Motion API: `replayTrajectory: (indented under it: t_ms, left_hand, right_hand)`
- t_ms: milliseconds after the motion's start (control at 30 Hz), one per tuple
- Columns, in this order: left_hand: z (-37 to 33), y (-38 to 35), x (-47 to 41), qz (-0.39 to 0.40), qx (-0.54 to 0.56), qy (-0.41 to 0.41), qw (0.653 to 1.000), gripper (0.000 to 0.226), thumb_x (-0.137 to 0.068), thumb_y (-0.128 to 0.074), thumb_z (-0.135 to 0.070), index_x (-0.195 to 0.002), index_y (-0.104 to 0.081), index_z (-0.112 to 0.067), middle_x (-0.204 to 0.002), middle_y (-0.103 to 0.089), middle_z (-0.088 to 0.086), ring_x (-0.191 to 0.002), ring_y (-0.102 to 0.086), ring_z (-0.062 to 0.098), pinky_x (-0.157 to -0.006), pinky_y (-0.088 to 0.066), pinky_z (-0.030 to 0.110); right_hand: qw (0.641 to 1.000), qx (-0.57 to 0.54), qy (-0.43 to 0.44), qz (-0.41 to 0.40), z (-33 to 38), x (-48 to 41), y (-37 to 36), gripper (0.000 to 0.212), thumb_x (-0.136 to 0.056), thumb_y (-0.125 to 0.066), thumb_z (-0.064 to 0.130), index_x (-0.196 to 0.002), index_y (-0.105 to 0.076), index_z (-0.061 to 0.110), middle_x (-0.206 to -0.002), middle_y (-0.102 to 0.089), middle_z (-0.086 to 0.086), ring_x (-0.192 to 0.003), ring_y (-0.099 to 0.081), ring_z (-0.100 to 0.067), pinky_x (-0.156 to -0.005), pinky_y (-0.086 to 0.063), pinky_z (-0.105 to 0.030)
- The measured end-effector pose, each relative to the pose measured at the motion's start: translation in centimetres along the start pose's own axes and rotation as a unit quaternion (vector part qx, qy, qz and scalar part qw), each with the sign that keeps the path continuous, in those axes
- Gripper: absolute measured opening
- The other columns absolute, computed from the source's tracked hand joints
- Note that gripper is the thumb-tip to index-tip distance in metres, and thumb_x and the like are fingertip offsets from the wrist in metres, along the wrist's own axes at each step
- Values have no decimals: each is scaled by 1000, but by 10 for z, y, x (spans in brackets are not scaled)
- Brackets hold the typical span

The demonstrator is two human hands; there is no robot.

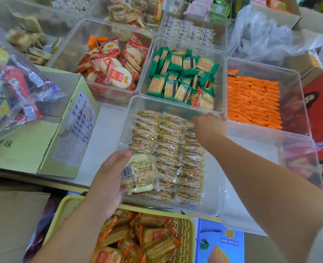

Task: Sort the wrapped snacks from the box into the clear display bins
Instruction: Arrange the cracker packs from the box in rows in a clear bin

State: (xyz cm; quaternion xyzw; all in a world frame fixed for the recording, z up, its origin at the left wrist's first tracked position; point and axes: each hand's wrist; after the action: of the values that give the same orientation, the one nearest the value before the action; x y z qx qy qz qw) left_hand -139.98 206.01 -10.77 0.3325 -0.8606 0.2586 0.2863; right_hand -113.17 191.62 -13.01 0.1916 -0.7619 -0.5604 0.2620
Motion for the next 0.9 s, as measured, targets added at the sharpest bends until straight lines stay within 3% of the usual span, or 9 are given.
replayTrajectory:
  t_ms: [100,233,333,400,467,533,633,800,900]
  left_hand:
    - [-1,0,0,1,1,2,1000,19,-99,-59,-36,-104,-75,-26,-117,-75,7,-119,-65,37,-111,-40,62]
    - [-1,0,0,2,9,4,1000,22,-96,-61,-38,-109,-73,-24,-119,-74,7,-121,-63,37,-113,-38,63]
    - [-1,0,0,0,18,3,1000,20,-98,-61,-37,-109,-73,-26,-121,-74,4,-123,-62,36,-114,-37,62]
    - [-1,0,0,0,21,0,1000,22,-99,-61,-39,-113,-73,-27,-126,-72,1,-125,-60,32,-114,-37,62]
    - [-1,-1,0,2,21,-3,1000,23,-99,-61,-41,-114,-73,-28,-128,-70,-1,-127,-59,30,-115,-37,61]
    - [-1,-1,0,3,19,-7,1000,23,-98,-61,-42,-113,-73,-29,-130,-69,-2,-129,-57,29,-115,-36,61]
    - [-2,-2,1,0,20,-9,1000,25,-97,-62,-42,-115,-72,-27,-130,-69,-1,-129,-57,29,-115,-35,61]
    - [-1,-3,1,-7,9,-9,1000,24,-100,-59,-38,-115,-72,-24,-118,-75,2,-118,-66,32,-112,-41,60]
    - [-3,-4,4,-2,2,-15,1000,33,-90,-65,-43,-115,-72,-23,-116,-76,4,-112,-70,30,-104,-48,55]
  right_hand:
    - [996,-83,-34,15,-2,-3,-10,24,-92,-62,9,-112,-68,21,-93,-68,-5,-92,-61,-28,-65,-47,-32]
    - [994,-97,-35,23,-1,-3,-15,31,-89,-55,3,-116,-63,15,-94,-63,-5,-102,-58,-30,-76,-51,-37]
    - [1000,-24,-12,-13,4,9,-17,31,-89,-50,14,-119,-58,15,-113,-62,-8,-111,-51,-33,-99,-42,-45]
    - [998,-16,-5,-57,10,24,-23,46,-92,-44,28,-136,-48,13,-130,-54,-11,-122,-44,-36,-111,-33,-50]
    - [997,-44,5,-63,17,41,-29,68,-99,-34,48,-154,-28,10,-154,-36,-16,-144,-27,-37,-122,-19,-51]
    - [998,-60,7,-14,23,51,-38,84,-99,-15,64,-160,-4,8,-168,-4,-16,-155,1,-34,-126,-2,-49]
    - [998,-63,-12,22,26,53,-46,94,-93,2,73,-158,12,5,-166,18,-18,-153,19,-33,-125,5,-48]
    - [989,-132,-44,55,30,42,-52,100,-89,3,79,-157,18,8,-164,24,-17,-152,21,-31,-123,9,-45]
    - [983,-157,-53,75,33,41,-56,100,-87,4,81,-158,18,11,-164,27,-15,-152,23,-29,-123,10,-46]
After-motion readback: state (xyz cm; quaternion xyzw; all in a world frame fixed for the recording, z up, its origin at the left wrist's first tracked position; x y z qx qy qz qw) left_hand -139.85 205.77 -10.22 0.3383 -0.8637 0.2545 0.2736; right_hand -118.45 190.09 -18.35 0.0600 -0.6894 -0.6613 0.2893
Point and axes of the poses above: each hand's wrist, its own x-axis away from the middle knuckle, its own y-axis out of the back of the hand, z = x × y
